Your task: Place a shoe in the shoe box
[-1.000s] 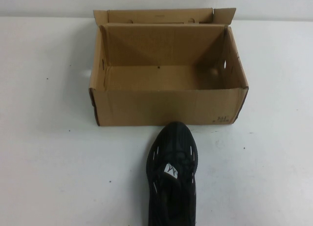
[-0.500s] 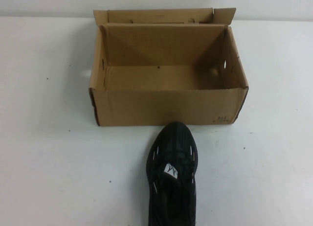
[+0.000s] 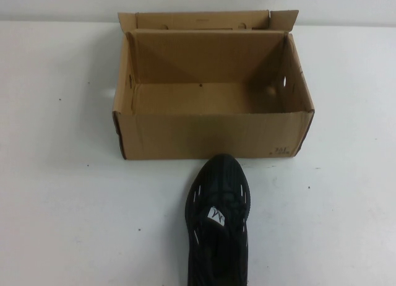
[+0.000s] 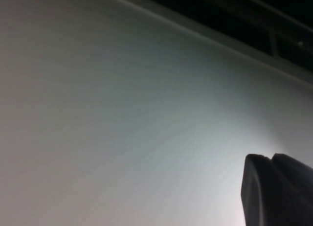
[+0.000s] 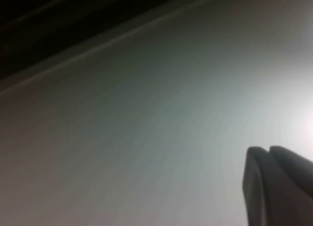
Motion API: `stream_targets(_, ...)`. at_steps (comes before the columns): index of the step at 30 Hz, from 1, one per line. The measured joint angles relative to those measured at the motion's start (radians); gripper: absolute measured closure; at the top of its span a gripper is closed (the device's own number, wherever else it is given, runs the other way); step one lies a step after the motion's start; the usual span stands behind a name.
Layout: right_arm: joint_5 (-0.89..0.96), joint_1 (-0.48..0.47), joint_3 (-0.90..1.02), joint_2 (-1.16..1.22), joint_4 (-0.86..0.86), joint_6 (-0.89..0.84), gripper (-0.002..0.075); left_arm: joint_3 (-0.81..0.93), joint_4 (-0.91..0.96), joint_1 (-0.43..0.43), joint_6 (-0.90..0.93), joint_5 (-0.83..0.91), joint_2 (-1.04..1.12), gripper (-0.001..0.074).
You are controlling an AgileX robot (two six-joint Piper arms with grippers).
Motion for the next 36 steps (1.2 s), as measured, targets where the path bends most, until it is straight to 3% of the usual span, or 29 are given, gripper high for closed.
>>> stream_targets(8, 0.419, 0.0, -0.203, 0.196, 0.0, 0.13, 0.0743, -0.219, 0.0, 0.0, -0.002, 0.449, 0.053, 0.0738)
stream_targets(17, 0.916, 0.0, -0.223, 0.466, -0.036, 0.106, 0.0743, -0.209, -0.002, 0.0, 0.019, 0.726, 0.099, 0.0738)
stream_targets(20, 0.994, 0.0, -0.223, 0.537, -0.032, 0.081, 0.0743, -0.205, -0.002, 0.0, 0.02, 0.8, 0.099, 0.0738)
stream_targets(23, 1.043, 0.0, -0.223, 0.585, 0.077, 0.057, 0.0743, -0.203, -0.002, 0.0, 0.02, 0.9, 0.099, 0.0738)
stream_targets(26, 1.078, 0.0, -0.223, 0.634, 0.211, -0.11, 0.0743, -0.203, -0.002, 0.0, 0.023, 0.976, 0.099, 0.0738)
stream_targets(33, 1.124, 0.0, -0.223, 0.75, 0.638, -0.693, 0.0743, -0.203, -0.006, 0.0, 0.027, 1.092, 0.109, 0.0738)
stream_targets(36, 1.125, 0.0, -0.231, 0.792, 0.735, -0.839, 0.0731, -0.203, -0.013, 0.0, 0.027, 1.143, 0.129, 0.0738)
